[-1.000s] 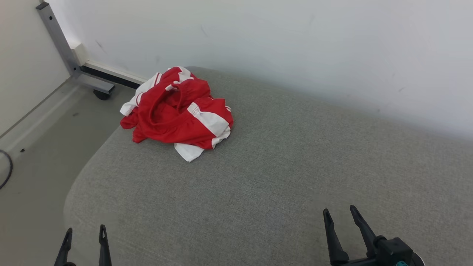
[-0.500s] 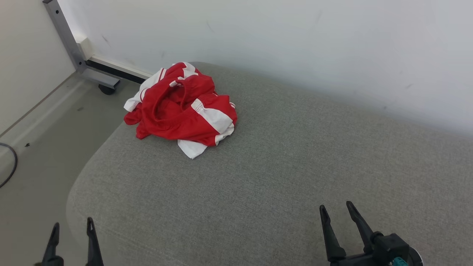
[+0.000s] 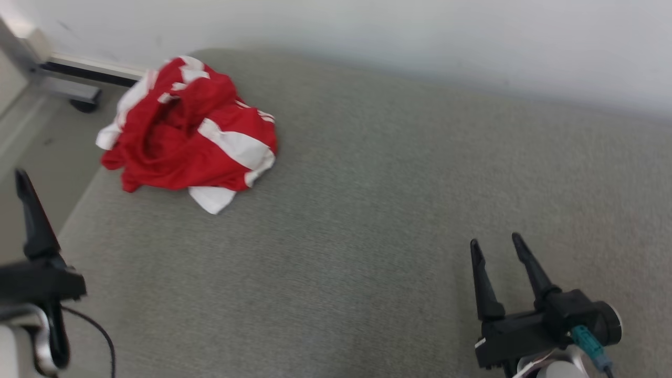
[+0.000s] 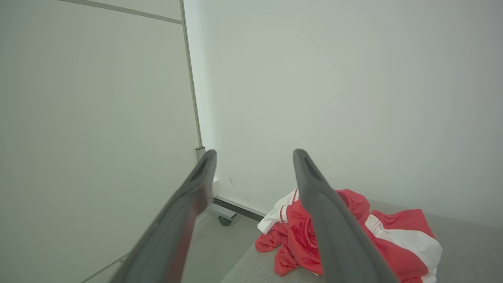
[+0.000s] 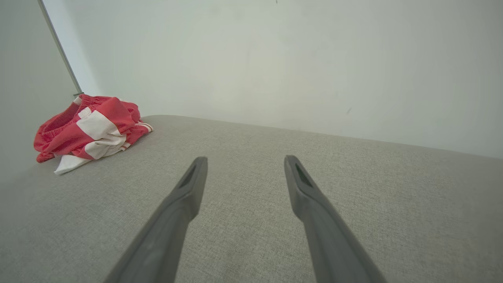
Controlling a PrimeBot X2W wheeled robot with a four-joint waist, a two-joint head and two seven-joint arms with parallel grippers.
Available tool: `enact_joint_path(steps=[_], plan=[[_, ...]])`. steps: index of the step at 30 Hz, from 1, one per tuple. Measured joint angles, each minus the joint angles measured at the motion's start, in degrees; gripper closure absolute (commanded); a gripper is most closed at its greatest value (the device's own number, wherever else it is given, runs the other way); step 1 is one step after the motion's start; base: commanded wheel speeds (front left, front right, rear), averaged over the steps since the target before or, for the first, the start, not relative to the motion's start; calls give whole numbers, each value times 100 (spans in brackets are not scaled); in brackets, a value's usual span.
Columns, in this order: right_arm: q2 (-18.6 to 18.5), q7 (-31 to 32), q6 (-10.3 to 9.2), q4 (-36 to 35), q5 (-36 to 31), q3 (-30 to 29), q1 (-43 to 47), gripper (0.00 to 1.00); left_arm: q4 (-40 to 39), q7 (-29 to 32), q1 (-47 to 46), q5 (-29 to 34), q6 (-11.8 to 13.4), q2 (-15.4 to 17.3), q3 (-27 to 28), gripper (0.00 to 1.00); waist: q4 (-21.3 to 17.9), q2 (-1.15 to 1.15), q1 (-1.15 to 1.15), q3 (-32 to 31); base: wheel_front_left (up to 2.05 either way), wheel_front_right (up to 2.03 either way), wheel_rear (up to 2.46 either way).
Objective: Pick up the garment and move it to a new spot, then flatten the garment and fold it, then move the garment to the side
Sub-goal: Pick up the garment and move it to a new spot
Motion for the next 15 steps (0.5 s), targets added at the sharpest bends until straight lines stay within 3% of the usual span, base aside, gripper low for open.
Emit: enact_joint_path(steps=[15], plan=[[-7,-1,0,-502,-149,-271,-516,0,1726,248,-1970,-561,-337,989,249,0,-1060,0,1,1289,0,0,0]])
